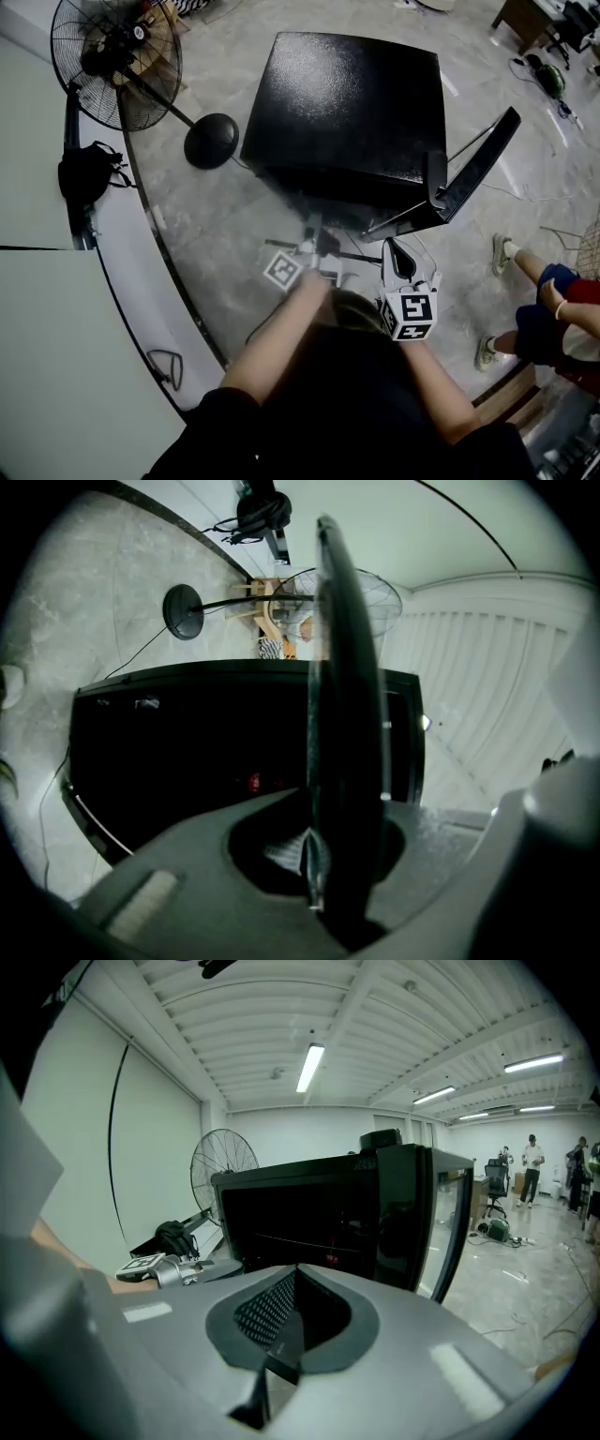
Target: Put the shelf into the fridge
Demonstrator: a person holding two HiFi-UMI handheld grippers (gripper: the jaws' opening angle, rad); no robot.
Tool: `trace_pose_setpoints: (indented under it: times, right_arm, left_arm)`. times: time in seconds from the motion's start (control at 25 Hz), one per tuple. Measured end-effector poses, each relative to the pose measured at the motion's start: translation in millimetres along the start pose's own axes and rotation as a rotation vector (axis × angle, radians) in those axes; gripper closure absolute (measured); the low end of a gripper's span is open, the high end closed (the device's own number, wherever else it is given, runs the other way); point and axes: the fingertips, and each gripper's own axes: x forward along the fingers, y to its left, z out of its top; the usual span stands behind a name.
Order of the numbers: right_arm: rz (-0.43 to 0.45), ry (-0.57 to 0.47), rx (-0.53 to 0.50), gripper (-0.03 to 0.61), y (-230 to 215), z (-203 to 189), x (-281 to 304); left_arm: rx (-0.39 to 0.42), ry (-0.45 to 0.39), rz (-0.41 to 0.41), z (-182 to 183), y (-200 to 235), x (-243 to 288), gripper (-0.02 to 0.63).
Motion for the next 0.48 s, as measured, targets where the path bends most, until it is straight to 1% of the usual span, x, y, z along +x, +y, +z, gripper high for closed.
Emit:
trace_pose_setpoints:
  times: [0.2, 0.48]
  right_arm:
    - [-0.017, 0.007, 0.002, 0.578, -3.9, -3.7, -4.7]
    - [-0.018, 0.01, 0.004, 0.578, -11.3, -9.7, -5.2]
  left_arm:
    - [0.006, 0.003, -0.005, -0.6, 6.5, 3.4, 0.597]
    - [0.001, -0.006, -0.008, -3.5, 9.8, 11.9, 0.597]
